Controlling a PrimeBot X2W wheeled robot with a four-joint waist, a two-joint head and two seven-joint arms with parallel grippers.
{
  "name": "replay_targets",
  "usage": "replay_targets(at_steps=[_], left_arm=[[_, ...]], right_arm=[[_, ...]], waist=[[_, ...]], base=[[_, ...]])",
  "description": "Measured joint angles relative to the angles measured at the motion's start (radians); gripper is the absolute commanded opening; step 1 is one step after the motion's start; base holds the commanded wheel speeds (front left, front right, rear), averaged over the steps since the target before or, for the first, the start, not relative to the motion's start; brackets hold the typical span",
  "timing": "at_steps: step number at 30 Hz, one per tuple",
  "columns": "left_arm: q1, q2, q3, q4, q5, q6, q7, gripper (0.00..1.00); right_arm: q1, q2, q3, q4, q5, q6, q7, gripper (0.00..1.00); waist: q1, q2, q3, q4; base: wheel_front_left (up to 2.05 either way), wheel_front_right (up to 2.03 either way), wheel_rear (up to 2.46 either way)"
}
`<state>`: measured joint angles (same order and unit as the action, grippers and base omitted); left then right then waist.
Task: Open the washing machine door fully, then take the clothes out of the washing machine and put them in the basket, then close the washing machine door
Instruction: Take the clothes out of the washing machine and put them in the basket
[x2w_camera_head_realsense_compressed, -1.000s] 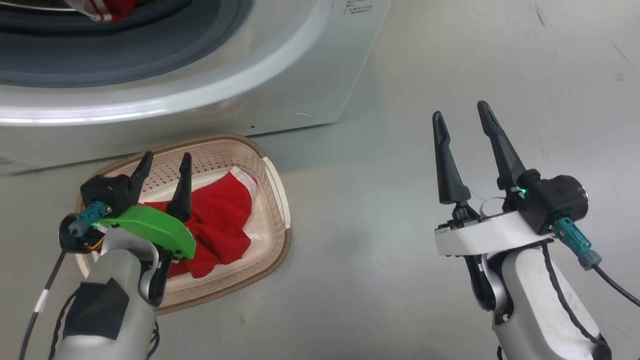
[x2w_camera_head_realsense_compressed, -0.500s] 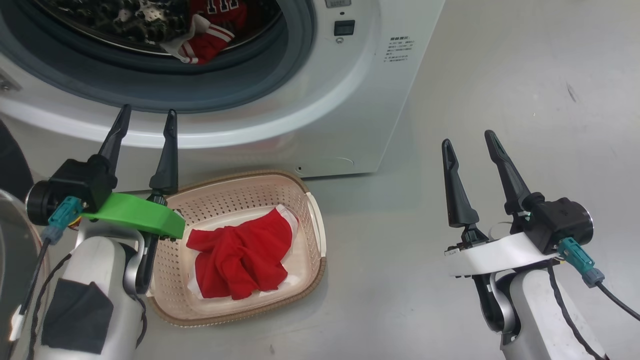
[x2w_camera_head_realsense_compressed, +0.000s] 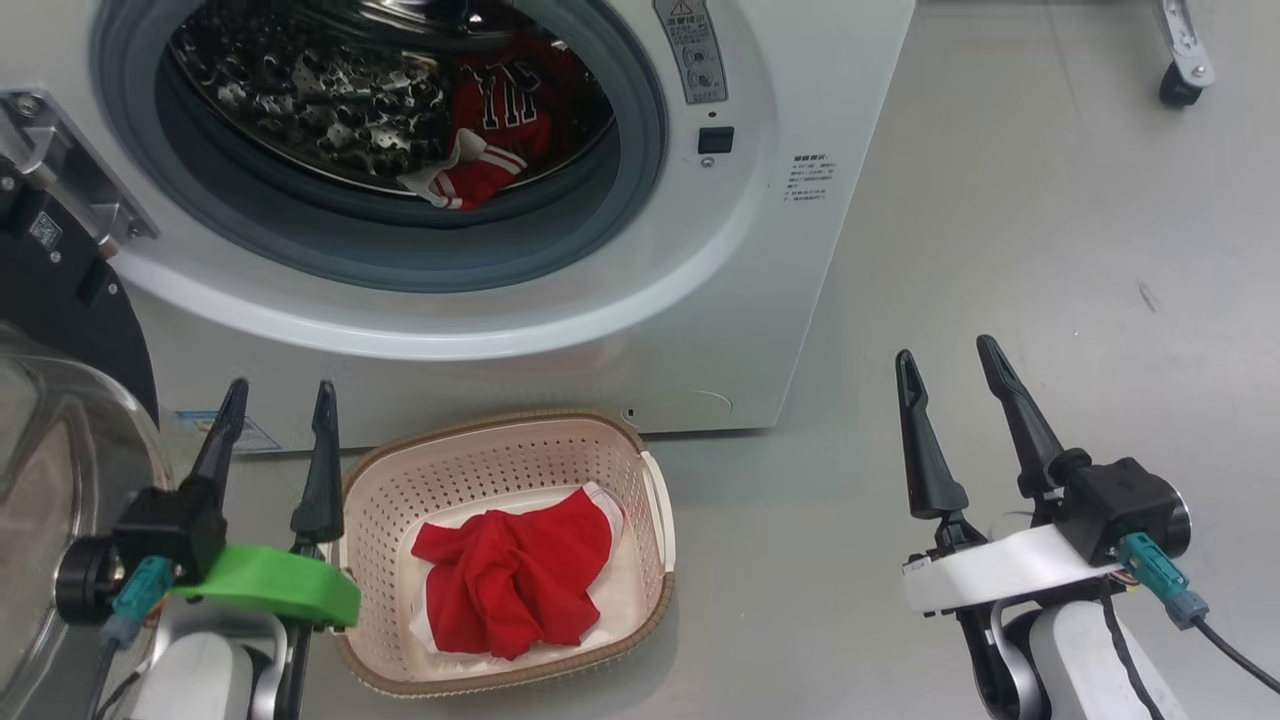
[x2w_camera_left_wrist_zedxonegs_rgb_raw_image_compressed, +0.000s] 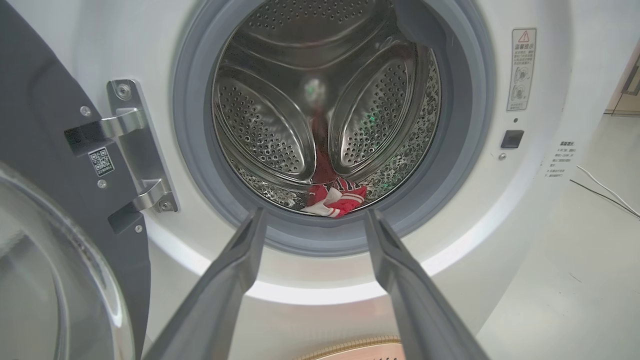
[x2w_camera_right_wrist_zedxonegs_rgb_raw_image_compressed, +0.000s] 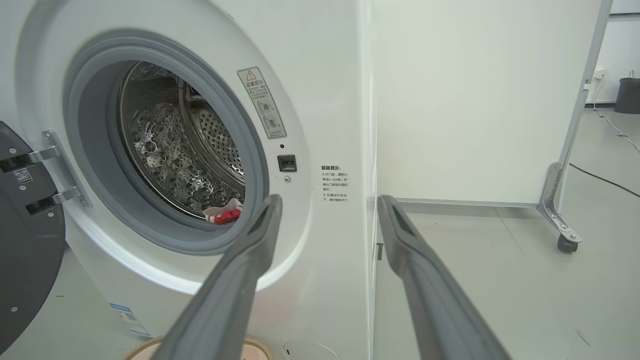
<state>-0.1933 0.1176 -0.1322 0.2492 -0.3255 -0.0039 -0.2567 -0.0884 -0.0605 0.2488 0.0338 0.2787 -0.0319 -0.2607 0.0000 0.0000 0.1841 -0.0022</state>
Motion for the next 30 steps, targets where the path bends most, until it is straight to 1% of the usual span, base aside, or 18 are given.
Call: replay_targets(at_steps=[3, 13, 30], left_arm=[[0.049, -0.001, 0.006, -0.014, -0.004, 0.016, 0.0, 1.0], [0.181, -0.008, 0.004, -0.08, -0.011, 0.035, 0.001, 1.0], [0.263, -0.009, -0.002, -0.18, -0.018, 0.053, 0.028, 1.0]], right_arm=[[0.024, 0.001, -0.008, 0.0, 0.0, -0.001, 0.0, 1.0], [0.105, 0.005, -0.016, 0.0, 0.0, -0.006, 0.0, 1.0], [0.154, 0.012, -0.018, -0.026, 0.001, -0.007, 0.0, 1.0]], waist=[[0.0, 0.0, -0.024, 0.0], [0.0, 0.0, -0.09, -0.008], [0.0, 0.0, -0.107, -0.028]], base=[[0.0, 0.0, 0.0], [0.0, 0.0, 0.0], [0.0, 0.0, 0.0]])
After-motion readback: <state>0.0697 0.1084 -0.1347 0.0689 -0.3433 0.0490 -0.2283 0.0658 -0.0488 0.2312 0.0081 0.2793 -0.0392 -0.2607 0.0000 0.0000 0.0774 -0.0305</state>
